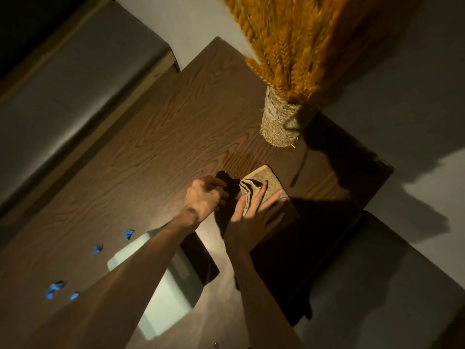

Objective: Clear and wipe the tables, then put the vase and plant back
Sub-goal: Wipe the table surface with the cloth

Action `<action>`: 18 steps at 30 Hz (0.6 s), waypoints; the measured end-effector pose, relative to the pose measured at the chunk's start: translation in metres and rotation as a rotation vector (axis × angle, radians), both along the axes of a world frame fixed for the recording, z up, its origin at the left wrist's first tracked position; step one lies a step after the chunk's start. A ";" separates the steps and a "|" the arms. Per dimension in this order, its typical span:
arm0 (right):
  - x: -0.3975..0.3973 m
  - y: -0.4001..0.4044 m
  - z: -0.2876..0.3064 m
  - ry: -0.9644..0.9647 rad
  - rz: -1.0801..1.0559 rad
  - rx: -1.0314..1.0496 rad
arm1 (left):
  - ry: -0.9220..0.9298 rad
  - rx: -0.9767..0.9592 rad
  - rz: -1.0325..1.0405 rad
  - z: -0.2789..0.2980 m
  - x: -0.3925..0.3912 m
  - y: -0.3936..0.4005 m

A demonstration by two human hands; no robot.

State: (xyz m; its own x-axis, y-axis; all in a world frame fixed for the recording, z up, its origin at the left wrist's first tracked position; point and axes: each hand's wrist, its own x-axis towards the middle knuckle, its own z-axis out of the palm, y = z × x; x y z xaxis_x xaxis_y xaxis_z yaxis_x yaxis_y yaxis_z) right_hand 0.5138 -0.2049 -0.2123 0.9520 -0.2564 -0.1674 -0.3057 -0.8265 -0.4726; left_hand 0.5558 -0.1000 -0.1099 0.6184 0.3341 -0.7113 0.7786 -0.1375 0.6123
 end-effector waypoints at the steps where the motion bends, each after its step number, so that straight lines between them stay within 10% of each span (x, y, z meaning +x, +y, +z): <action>1: 0.006 0.005 0.000 -0.019 -0.011 0.007 | -0.010 -0.003 0.016 0.000 0.005 0.003; 18: 0.146 0.053 0.015 0.126 0.725 0.153 | -0.065 -0.006 0.209 -0.001 0.005 0.071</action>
